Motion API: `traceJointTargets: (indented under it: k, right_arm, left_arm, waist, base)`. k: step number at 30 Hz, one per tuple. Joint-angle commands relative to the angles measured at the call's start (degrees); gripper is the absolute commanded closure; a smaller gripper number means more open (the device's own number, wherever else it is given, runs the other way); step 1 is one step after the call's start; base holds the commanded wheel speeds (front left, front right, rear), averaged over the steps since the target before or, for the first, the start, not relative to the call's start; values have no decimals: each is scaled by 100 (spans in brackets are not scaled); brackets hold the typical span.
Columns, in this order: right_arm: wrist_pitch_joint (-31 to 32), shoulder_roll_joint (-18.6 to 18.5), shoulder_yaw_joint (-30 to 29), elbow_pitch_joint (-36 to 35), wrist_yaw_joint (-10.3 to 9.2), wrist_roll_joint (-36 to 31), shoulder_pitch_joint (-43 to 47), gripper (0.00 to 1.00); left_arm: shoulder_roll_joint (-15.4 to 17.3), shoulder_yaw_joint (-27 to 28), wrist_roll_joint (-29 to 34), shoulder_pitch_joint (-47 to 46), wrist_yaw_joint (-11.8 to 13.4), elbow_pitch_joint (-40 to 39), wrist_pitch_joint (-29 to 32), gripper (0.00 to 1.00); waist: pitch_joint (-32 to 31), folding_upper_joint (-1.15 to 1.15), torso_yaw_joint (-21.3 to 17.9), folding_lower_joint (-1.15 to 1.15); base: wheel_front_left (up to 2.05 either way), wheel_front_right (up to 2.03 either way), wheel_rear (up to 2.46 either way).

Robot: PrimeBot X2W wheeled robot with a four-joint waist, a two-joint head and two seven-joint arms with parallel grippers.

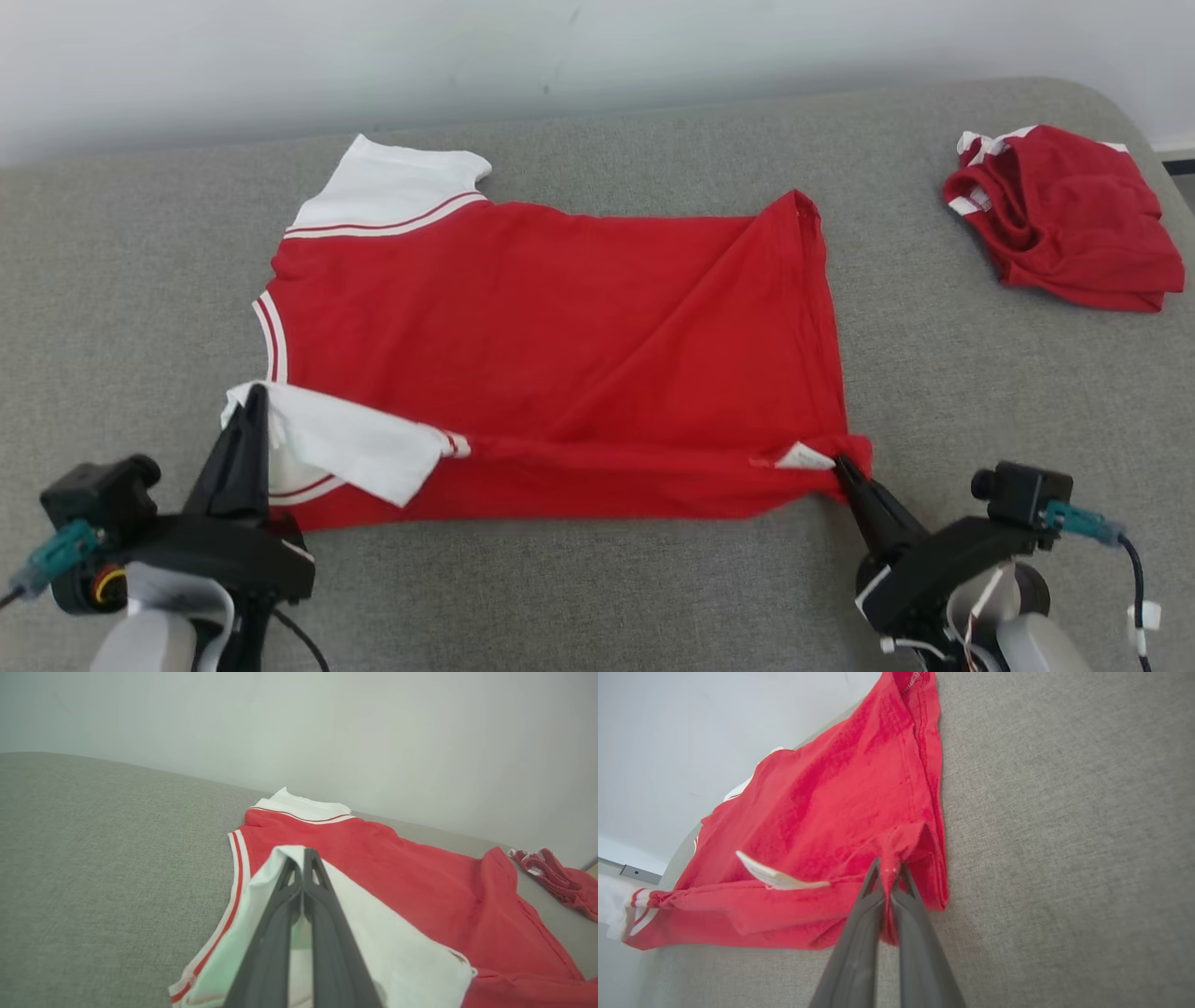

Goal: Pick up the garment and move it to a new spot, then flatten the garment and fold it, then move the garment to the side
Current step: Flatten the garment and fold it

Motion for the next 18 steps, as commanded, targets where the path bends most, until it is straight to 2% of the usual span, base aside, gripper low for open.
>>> traceJointTargets:
  k: [1,9,10,11,12,13,18]
  right_arm:
    - [-2,19,21,66,-14,30,-126,100]
    - [-141,65,99,530,-15,97,-713,100]
    - [-209,57,117,570,-15,67,-771,78]
    - [-253,55,141,614,-15,56,-805,20]
    - [-288,55,158,671,-15,73,-822,0]
    - [-364,51,168,699,-15,81,-846,0]
    - [-532,-25,205,811,-15,116,-846,0]
  left_arm:
    - [15,-1,-49,-149,-32,124,-60,100]
    - [81,-181,-66,-906,-99,1192,-305,100]
    - [82,-215,-54,-960,-107,1317,-342,100]
    - [63,-229,-75,-1024,-114,1421,-396,100]
    - [50,-249,-92,-1079,-119,1512,-441,91]
    - [35,-281,-82,-1106,-125,1612,-487,0]
    - [3,-365,-37,-1165,-137,1844,-653,0]
  waist:
    - [41,-1,-7,-1]
    - [69,-1,17,-1]
    - [58,-1,16,-1]
    - [41,-1,19,-1]
    - [25,-1,24,-1]
    - [5,-1,32,-1]
    - [-88,-1,65,-1]
  base:
    - [0,0,0]
    - [0,0,0]
    - [0,0,0]
    - [0,0,0]
    - [0,0,0]
    - [0,0,0]
    - [0,0,0]
